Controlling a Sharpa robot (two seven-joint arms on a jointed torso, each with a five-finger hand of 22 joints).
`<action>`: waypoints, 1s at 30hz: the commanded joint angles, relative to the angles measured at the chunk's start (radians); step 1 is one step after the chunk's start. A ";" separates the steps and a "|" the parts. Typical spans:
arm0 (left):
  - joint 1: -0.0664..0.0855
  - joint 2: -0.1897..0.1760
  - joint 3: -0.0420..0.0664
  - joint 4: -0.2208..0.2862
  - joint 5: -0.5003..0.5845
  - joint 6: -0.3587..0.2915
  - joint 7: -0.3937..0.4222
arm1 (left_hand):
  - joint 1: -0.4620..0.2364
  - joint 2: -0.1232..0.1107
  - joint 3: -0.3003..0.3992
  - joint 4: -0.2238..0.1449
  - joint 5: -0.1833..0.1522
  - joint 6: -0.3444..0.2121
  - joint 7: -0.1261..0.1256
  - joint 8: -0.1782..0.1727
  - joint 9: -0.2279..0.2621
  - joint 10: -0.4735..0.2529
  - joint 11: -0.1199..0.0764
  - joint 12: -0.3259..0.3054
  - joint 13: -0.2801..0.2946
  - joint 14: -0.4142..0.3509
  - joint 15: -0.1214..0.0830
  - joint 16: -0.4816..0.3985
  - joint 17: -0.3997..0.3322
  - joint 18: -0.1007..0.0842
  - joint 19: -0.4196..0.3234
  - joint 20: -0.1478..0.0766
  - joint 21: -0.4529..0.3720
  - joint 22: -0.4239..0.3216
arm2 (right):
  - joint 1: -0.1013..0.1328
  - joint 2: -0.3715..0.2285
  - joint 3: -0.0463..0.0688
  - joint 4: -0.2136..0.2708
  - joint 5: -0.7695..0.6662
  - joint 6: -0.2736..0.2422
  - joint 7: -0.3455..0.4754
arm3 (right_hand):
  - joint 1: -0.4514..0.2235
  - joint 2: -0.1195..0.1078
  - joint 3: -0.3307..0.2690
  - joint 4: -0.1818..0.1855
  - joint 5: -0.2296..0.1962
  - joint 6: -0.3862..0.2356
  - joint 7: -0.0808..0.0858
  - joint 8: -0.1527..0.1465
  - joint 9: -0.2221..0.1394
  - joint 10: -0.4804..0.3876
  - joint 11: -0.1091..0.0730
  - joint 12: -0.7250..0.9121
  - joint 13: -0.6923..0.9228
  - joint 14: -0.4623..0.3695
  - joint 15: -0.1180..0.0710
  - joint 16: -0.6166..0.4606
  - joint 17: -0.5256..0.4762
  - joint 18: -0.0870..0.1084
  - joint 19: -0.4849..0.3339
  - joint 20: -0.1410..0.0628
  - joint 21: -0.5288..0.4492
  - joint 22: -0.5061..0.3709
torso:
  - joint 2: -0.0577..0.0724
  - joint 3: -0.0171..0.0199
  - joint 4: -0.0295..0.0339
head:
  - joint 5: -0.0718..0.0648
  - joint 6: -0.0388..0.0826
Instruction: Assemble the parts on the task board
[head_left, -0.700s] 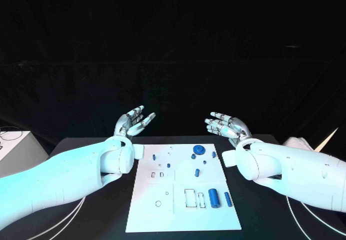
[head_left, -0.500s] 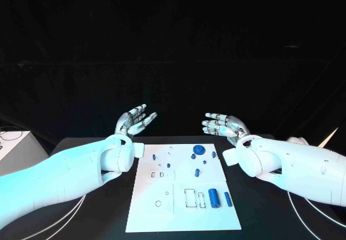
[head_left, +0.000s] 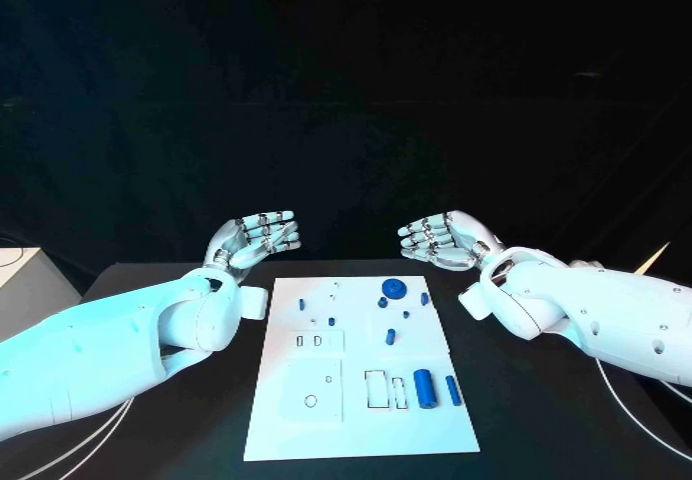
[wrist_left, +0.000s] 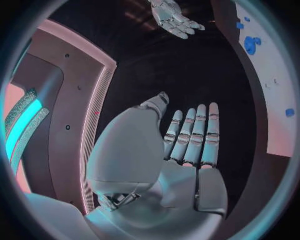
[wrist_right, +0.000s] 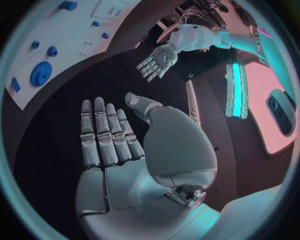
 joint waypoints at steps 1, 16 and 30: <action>0.005 -0.016 0.001 0.030 -0.021 0.049 0.012 | -0.015 -0.003 0.013 -0.016 -0.007 0.045 0.046 0.022 0.009 0.059 -0.017 0.012 0.003 0.056 -0.019 0.037 0.026 0.015 0.042 -0.015 0.031 0.011 | 0.023 -0.013 0.002 0.008 -0.272 0.032 -0.080 | 0.027 -0.026 0.018 -0.008 -0.026 0.089 0.000 0.023 0.005 0.111 -0.036 -0.004 0.002 0.187 -0.060 0.076 0.050 0.016 0.176 -0.062 0.086 0.030 | 0.025 -0.0062 0.0107 | -0.006 0.002; 0.020 -0.109 0.006 0.199 -0.072 0.081 -0.003 | -0.038 -0.052 0.125 -0.101 -0.010 0.138 -0.002 0.070 0.038 0.245 -0.075 -0.018 0.003 0.194 -0.095 0.256 0.233 0.008 0.137 -0.101 0.255 0.134 | 0.072 0.001 0.003 0.018 -0.759 0.178 -0.360 | 0.034 -0.048 -0.011 0.006 -0.047 0.169 -0.055 0.015 0.021 0.263 -0.105 -0.008 0.022 0.466 -0.152 0.486 0.398 0.008 0.384 -0.182 0.432 0.251 | 0.086 -0.0223 0.0254 | -0.019 0.018; 0.025 -0.161 0.015 0.283 -0.076 0.100 -0.030 | -0.100 -0.072 0.206 -0.138 -0.010 0.129 -0.009 0.060 0.066 0.286 -0.089 -0.043 0.019 0.133 -0.118 0.716 0.558 0.011 0.104 -0.132 0.689 0.421 | 0.070 0.039 0.003 -0.010 -0.877 0.157 -0.451 | -0.017 -0.117 0.054 0.063 -0.009 0.149 -0.045 0.013 0.074 0.174 -0.087 -0.007 0.023 0.474 -0.133 1.185 1.064 -0.101 0.584 -0.159 1.135 1.081 | 0.126 -0.0306 0.0395 | -0.037 0.037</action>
